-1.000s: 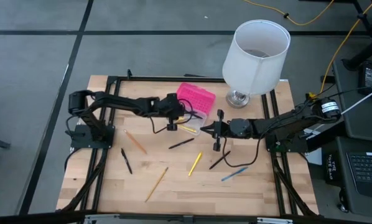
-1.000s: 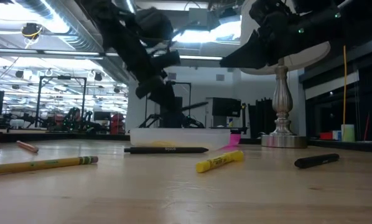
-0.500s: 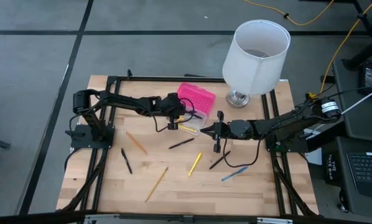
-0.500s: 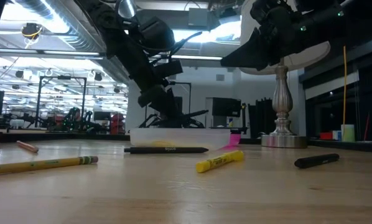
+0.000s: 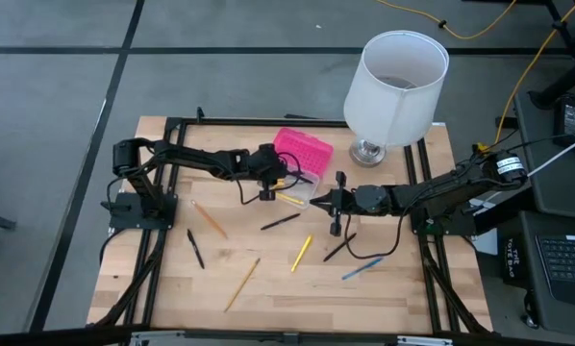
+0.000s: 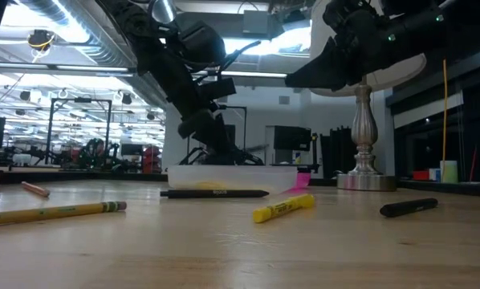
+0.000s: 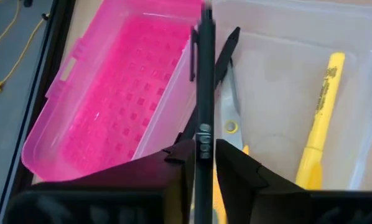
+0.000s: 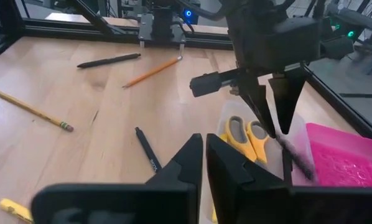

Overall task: Pick & place school supplies into a supply box
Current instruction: Put the black pen into the pink supply box

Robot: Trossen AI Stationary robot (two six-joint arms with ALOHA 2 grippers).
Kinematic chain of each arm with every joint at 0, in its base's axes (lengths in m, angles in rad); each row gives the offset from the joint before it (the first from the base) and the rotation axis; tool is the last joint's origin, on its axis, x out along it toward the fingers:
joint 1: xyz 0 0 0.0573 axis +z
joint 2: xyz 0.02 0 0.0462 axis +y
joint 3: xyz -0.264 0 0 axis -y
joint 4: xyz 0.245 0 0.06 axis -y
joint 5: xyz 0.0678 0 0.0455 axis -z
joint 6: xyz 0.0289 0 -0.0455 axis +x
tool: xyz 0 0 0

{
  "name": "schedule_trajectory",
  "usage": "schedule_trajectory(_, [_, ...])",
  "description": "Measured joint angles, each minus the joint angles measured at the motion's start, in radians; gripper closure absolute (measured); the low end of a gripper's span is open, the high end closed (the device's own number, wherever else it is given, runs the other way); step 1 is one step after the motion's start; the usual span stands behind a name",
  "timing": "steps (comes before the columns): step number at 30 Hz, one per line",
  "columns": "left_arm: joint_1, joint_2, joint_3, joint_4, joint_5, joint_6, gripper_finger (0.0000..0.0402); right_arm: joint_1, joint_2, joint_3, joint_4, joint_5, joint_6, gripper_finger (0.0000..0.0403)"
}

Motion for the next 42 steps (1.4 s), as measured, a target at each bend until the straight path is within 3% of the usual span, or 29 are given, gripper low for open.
schedule_trajectory(9, [-0.011, 0.000, 0.025, -0.025, -0.021, -0.082, 0.0295, -0.001, 0.000, 0.000, 0.002, 0.000, -0.074, 0.0398])
schedule_trajectory(14, [-0.053, -0.035, 0.101, -0.131, -0.020, -0.060, 0.0292, -0.001, 0.000, 0.000, 0.003, 0.000, -0.076, 0.0385])
schedule_trajectory(24, [-0.188, -0.147, 0.214, -0.504, -0.026, -0.273, 0.0313, 0.000, 0.000, 0.000, -0.038, -0.001, -0.020, 0.0367])
schedule_trajectory(30, [-0.295, -0.213, 0.214, -0.689, -0.122, -0.446, 0.0334, 0.023, 0.000, 0.000, -0.032, -0.007, -0.014, 0.0366])
schedule_trajectory(42, [-0.539, -0.238, 0.215, -0.809, -0.120, -0.829, 0.0398, 0.036, 0.000, 0.000, -0.004, -0.007, -0.020, 0.0366])
